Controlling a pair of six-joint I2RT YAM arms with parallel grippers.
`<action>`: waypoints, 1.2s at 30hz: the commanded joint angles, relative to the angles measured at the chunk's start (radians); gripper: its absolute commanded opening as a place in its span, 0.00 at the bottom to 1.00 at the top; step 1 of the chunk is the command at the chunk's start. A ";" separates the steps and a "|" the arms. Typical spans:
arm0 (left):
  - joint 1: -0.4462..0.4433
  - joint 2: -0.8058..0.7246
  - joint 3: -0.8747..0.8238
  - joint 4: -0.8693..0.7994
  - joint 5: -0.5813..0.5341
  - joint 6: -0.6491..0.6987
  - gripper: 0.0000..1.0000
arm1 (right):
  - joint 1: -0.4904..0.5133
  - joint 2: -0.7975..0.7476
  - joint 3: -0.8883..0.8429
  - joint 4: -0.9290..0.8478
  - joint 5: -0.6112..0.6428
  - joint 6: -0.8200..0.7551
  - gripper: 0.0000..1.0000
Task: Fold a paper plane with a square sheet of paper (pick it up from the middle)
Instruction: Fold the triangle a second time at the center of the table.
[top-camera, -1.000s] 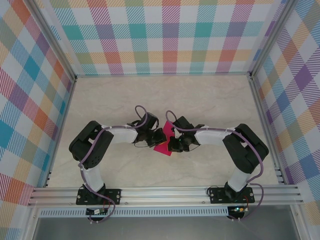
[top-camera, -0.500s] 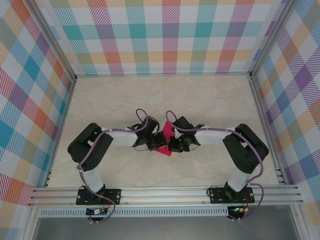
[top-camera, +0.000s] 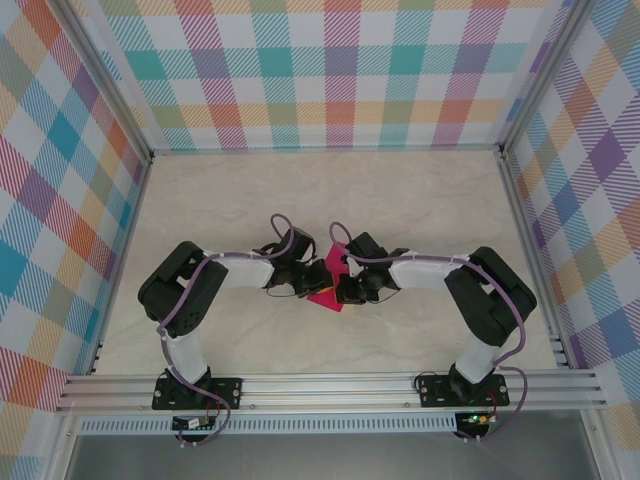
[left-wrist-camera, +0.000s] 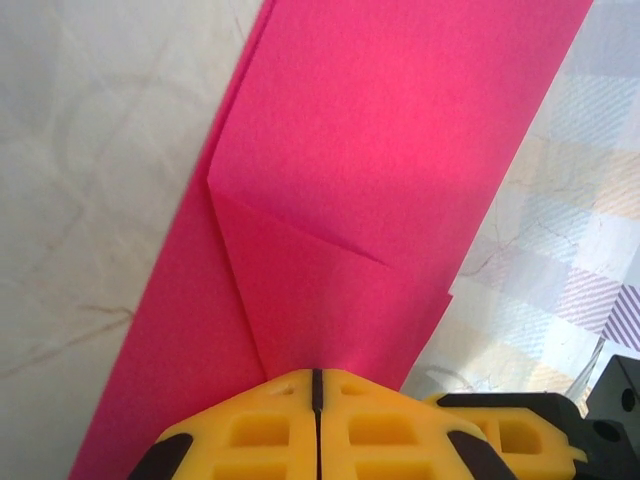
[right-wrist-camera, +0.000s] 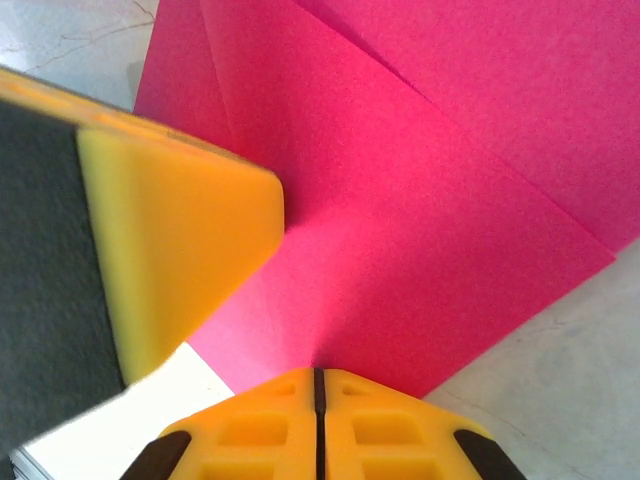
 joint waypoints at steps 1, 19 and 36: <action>0.056 0.038 0.020 0.019 -0.090 0.027 0.07 | 0.008 0.086 -0.058 -0.139 0.068 -0.030 0.08; 0.164 0.068 0.081 -0.064 -0.145 0.127 0.07 | 0.008 0.071 -0.065 -0.142 0.078 -0.029 0.07; 0.164 -0.151 0.007 -0.101 -0.097 0.097 0.31 | 0.002 -0.135 0.062 -0.075 0.068 0.066 0.20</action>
